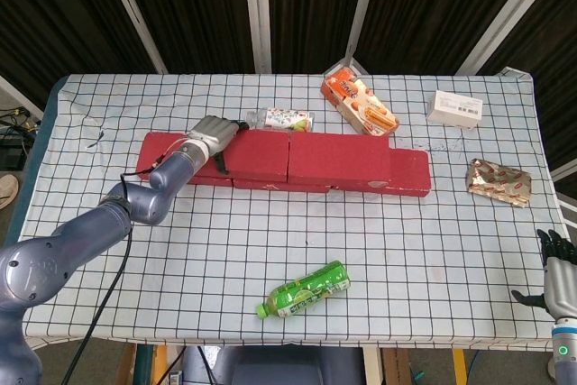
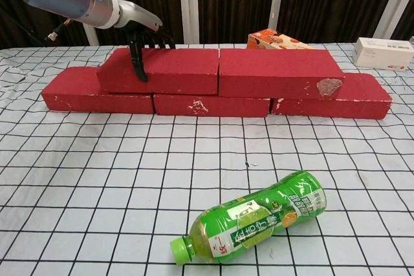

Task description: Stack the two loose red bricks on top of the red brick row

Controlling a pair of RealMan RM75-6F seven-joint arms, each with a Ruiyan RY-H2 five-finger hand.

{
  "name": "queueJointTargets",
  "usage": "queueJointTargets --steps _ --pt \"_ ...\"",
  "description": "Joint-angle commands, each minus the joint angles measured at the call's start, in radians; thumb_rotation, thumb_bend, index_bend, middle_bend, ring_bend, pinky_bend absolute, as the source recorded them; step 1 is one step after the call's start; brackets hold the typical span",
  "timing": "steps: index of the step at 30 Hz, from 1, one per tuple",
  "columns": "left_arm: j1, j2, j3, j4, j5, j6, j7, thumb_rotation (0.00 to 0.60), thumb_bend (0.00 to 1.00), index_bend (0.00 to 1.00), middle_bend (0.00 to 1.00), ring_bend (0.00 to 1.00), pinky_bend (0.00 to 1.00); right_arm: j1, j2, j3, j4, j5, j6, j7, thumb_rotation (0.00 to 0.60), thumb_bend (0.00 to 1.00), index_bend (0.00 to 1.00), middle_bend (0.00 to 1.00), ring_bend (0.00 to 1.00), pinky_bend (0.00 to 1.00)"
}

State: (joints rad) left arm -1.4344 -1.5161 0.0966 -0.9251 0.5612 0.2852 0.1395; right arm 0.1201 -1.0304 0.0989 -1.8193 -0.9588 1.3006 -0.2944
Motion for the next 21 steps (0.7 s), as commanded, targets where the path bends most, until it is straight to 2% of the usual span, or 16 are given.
queueJointTargets --steps 1,10,21 --pt "-0.003 -0.002 0.002 0.0 -0.001 0.001 -0.002 0.6 0.05 0.16 0.2 0.17 0.18 -0.001 0.001 0.0 -0.001 0.0 0.002 0.001 0.6 0.17 0.0 0.0 0.0 0.0" --pt "-0.018 -0.006 0.025 -0.002 -0.015 0.011 0.003 0.6 0.02 0.14 0.17 0.15 0.17 -0.002 0.004 -0.001 -0.001 -0.001 0.001 0.008 0.6 0.17 0.0 0.0 0.0 0.0" --pt "-0.049 -0.006 0.07 -0.009 -0.072 0.007 0.014 0.6 0.0 0.04 0.04 0.02 0.14 -0.003 0.005 -0.002 -0.003 0.002 0.003 0.006 0.6 0.17 0.0 0.0 0.0 0.0"
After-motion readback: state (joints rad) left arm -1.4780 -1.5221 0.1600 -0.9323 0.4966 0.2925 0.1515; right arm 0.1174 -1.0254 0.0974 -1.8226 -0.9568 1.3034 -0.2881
